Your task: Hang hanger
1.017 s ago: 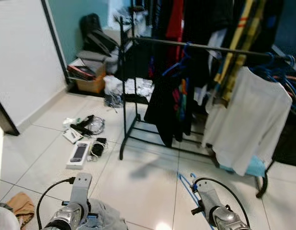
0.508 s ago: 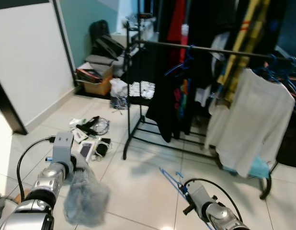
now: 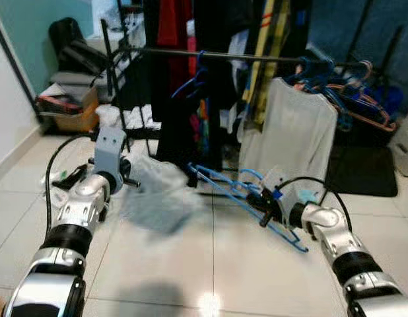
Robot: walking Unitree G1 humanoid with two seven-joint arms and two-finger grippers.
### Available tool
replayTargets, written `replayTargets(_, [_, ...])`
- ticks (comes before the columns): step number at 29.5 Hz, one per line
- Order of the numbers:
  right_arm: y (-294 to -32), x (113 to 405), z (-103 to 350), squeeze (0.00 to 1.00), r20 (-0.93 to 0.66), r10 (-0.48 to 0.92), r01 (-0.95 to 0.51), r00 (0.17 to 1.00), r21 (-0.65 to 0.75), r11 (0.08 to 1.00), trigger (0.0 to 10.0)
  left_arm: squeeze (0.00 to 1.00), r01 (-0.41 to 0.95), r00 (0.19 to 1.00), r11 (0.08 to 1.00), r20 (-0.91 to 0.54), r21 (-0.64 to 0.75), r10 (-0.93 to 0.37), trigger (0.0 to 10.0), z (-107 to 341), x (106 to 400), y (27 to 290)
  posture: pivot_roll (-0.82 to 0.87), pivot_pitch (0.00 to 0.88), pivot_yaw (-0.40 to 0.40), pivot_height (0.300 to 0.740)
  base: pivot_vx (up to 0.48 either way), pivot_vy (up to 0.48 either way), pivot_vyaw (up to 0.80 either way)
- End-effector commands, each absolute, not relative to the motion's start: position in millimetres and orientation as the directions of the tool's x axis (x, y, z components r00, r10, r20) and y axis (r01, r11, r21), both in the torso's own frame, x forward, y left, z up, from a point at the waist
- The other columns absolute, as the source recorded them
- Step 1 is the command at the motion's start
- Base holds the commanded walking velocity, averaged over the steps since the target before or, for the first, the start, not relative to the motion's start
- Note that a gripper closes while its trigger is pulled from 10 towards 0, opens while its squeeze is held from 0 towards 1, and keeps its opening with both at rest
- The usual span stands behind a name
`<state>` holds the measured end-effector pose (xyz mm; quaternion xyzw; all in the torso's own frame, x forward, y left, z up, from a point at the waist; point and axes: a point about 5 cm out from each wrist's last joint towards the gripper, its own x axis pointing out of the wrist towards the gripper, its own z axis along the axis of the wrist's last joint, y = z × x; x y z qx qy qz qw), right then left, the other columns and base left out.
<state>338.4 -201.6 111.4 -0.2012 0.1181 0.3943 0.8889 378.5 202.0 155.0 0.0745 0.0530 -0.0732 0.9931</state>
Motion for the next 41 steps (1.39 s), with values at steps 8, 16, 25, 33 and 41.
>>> replayTargets(8, [-204,315,163,0.0,-0.356,0.829,-0.902,0.43,-0.21,0.378,10.0,0.0,0.158,0.987,0.976,-0.056,0.147,-0.151,10.0,190,385,184,-0.06,0.0,0.001,0.74,0.0,0.0,0.0])
replayTargets(16, [-199,294,190,0.0,-0.356,0.874,-0.941,0.331,-0.189,0.279,10.0,0.0,0.14,0.99,0.984,-0.046,0.109,-0.136,10.0,203,387,172,-0.07,0.0,0.017,0.74,0.0,0.0,0.0])
replayTargets(25, [-191,278,195,0.0,-0.458,0.848,-0.961,0.267,-0.192,0.199,10.0,0.0,0.166,0.976,0.984,-0.151,0.06,-0.155,10.0,215,387,154,-0.07,0.0,0.023,0.74,0.0,0.0,0.0])
replayTargets(33, [-184,275,194,0.0,-0.507,0.811,-0.955,0.292,-0.204,0.217,10.0,0.0,0.149,0.974,0.811,-0.227,0.566,-0.021,10.0,218,386,171,-0.06,0.0,0.028,0.74,0.0,0.0,0.0])
replayTargets(41, [-174,269,194,0.0,-0.515,0.809,-0.958,0.283,-0.196,0.211,10.0,0.0,0.233,0.972,0.359,-0.201,0.904,-0.125,10.0,220,385,154,-0.06,0.0,0.034,0.74,0.0,0.0,0.0])
